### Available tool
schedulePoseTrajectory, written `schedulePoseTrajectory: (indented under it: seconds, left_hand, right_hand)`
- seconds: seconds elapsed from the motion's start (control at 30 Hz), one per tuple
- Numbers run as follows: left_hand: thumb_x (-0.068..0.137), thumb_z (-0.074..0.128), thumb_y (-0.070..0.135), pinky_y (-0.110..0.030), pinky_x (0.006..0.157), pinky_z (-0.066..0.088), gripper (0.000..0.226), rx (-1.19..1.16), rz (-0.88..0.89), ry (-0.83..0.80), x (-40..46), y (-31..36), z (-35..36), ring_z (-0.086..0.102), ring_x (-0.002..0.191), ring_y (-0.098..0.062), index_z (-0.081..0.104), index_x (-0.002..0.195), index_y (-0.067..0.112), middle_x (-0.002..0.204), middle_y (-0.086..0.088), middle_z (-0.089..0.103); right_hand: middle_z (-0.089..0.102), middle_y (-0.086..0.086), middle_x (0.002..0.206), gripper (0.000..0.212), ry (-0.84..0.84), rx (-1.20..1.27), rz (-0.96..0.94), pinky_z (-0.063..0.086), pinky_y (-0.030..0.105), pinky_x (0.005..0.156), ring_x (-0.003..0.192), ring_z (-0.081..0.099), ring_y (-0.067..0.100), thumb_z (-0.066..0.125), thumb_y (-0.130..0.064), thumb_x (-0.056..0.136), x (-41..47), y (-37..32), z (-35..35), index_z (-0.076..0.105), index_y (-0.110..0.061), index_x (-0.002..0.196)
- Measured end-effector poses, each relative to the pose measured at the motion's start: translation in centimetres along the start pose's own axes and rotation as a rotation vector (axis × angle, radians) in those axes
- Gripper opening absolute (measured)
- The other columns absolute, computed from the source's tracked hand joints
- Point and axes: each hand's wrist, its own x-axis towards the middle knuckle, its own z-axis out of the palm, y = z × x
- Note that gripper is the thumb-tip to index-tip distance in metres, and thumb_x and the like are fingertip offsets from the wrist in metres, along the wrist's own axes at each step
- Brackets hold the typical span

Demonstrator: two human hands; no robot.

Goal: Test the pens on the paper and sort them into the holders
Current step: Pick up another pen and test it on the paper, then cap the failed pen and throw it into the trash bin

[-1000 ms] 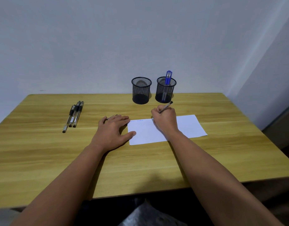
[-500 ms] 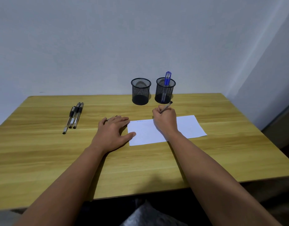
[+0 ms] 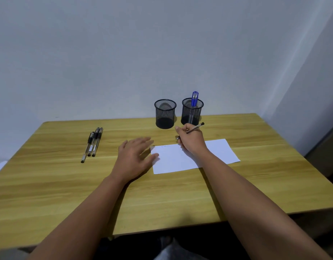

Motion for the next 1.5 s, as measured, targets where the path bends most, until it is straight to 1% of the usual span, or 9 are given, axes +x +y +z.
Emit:
schedulePoseTrajectory:
  seconds: [0.13,0.23,0.33,0.43,0.7,0.87,1.1,1.3,1.5]
  left_hand:
    - [0.093,0.056,0.047,-0.047,0.095,0.041,0.039,0.102,-0.113,0.226,0.9,-1.4,-1.3,0.054,0.118,-0.022,0.07,0.124,0.029,0.126,0.008,0.064]
    - [0.098,0.056,0.041,-0.051,0.096,0.038,0.038,0.231,-0.32,0.106,1.9,-2.1,-1.8,0.049,0.123,-0.031,0.069,0.128,0.022,0.131,-0.003,0.06]
    - [0.097,0.06,0.042,-0.05,0.097,0.038,0.028,0.279,-0.354,0.007,2.2,-2.5,-1.8,0.049,0.122,-0.029,0.074,0.115,0.027,0.128,0.001,0.061]
    - [0.096,0.063,0.039,-0.047,0.092,0.041,0.019,0.249,-0.328,0.043,2.2,-2.6,-1.9,0.053,0.116,-0.026,0.075,0.108,0.031,0.119,0.005,0.065]
    - [0.097,0.064,0.021,-0.034,0.08,0.057,0.014,-0.312,-0.261,0.044,2.1,0.5,-3.2,0.067,0.088,-0.008,0.075,0.103,0.028,0.098,0.01,0.074]
    - [0.098,0.064,0.017,-0.023,0.071,0.049,0.015,-0.407,-0.227,0.034,2.4,2.9,-4.2,0.066,0.088,-0.009,0.075,0.101,0.026,0.098,0.009,0.073]
    - [0.097,0.066,0.015,-0.009,0.067,0.045,0.012,-0.432,-0.137,0.018,2.4,5.8,-5.1,0.065,0.079,0.004,0.076,0.102,0.021,0.095,0.012,0.074]
    - [0.095,0.069,0.013,-0.022,0.075,0.052,0.015,-0.769,-0.239,0.046,3.1,7.9,-6.8,0.069,0.084,-0.014,0.074,0.109,0.013,0.095,-0.008,0.077]
    - [0.096,0.068,0.025,-0.033,0.087,0.052,0.014,-0.942,-0.392,0.141,4.0,9.0,-7.2,0.071,0.086,-0.008,0.075,0.106,0.018,0.094,0.002,0.079]
  right_hand:
    - [0.045,0.011,0.065,0.037,0.008,0.089,-0.089,0.05,0.031,0.06,0.062,0.05,0.022,0.074,-0.02,0.103,-0.6,-2.2,0.4,0.054,0.003,0.081]
    - [0.043,0.012,0.067,0.045,0.024,0.076,-0.128,0.053,0.028,0.06,0.063,0.054,0.018,0.078,-0.019,0.099,-1.2,-2.9,0.8,0.054,0.016,0.083]
    - [0.06,0.003,0.063,0.033,-0.021,0.072,-0.053,0.053,0.024,0.053,0.048,0.056,0.006,0.078,-0.021,0.099,-2.0,-3.7,1.1,0.069,0.009,0.092]
    - [0.075,0.009,0.08,0.022,-0.107,0.025,0.025,0.047,0.017,0.045,0.053,0.06,0.012,0.068,-0.022,0.105,-3.0,-4.2,0.9,0.079,-0.003,0.103]
    - [0.079,0.004,0.079,0.007,-0.189,0.056,-0.001,0.054,0.021,0.053,0.059,0.066,0.009,0.074,-0.016,0.101,-4.9,-4.2,1.0,0.078,-0.011,0.099]
    - [0.08,0.003,0.079,0.008,-0.184,0.11,-0.023,0.054,0.022,0.054,0.058,0.066,0.008,0.074,-0.017,0.102,-6.2,-5.4,1.1,0.077,-0.013,0.096]
    - [0.081,0.001,0.082,0.01,-0.19,0.07,-0.057,0.054,0.022,0.057,0.061,0.067,0.007,0.074,-0.019,0.102,-7.6,-6.5,0.0,0.078,-0.011,0.106]
    - [0.079,0.005,0.081,0.016,-0.216,0.316,0.099,0.048,0.02,0.049,0.054,0.061,0.009,0.065,-0.019,0.104,-7.7,-8.2,-0.9,0.078,-0.009,0.102]
    - [0.08,0.006,0.087,0.005,-0.158,0.289,0.069,0.048,0.017,0.048,0.056,0.059,0.006,0.084,-0.016,0.093,-7.4,-8.9,-1.8,0.079,-0.014,0.092]
